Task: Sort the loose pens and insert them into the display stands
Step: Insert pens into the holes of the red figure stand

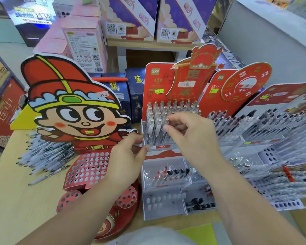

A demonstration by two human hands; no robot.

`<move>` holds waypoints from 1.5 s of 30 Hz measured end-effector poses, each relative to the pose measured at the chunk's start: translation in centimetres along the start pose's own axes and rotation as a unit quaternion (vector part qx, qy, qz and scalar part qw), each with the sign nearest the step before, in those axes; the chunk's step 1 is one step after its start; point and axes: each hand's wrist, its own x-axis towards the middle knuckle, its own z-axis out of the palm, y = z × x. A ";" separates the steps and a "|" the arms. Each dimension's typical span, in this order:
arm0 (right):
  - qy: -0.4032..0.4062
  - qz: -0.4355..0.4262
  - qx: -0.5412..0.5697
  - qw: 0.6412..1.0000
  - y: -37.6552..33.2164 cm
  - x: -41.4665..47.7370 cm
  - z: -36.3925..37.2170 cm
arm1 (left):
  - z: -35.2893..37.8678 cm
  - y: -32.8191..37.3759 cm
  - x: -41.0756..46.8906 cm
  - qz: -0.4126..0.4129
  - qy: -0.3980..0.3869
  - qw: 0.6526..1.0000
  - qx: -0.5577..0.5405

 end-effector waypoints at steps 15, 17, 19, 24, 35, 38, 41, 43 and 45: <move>0.042 0.139 -0.001 0.989 -3.0 -8.0 2.0 | -5.2 -1.2 -2.0 0.034 -0.109 0.993 0.019; 0.012 0.150 0.014 0.988 -3.5 -9.5 2.9 | -7.1 -1.9 -3.5 0.037 -0.107 0.993 0.039; -0.028 0.141 -0.003 0.990 -4.1 -10.5 4.0 | -9.2 -2.8 -5.1 0.031 -0.097 0.993 0.067; -0.165 0.122 -0.016 0.979 -6.2 -12.4 7.3 | -15.1 -6.0 -8.8 -0.038 -0.063 0.985 0.158; -0.242 0.038 -0.039 0.969 -12.9 -17.6 13.1 | -26.1 -12.0 -16.7 -0.130 -0.082 0.919 0.364; -0.262 0.031 -0.059 0.963 -15.4 -18.3 15.1 | -28.7 -13.3 -17.3 -0.130 -0.096 0.915 0.369; -0.275 0.037 -0.081 0.957 -17.2 -18.4 18.4 | -31.6 -15.9 -17.2 -0.127 -0.100 0.914 0.371; -0.283 0.052 -0.087 0.954 -18.4 -18.2 21.3 | -33.9 -18.2 -16.7 -0.123 -0.107 0.913 0.373; -0.296 0.072 -0.089 0.948 -20.0 -18.1 24.8 | -36.5 -20.8 -16.2 -0.120 -0.116 0.914 0.370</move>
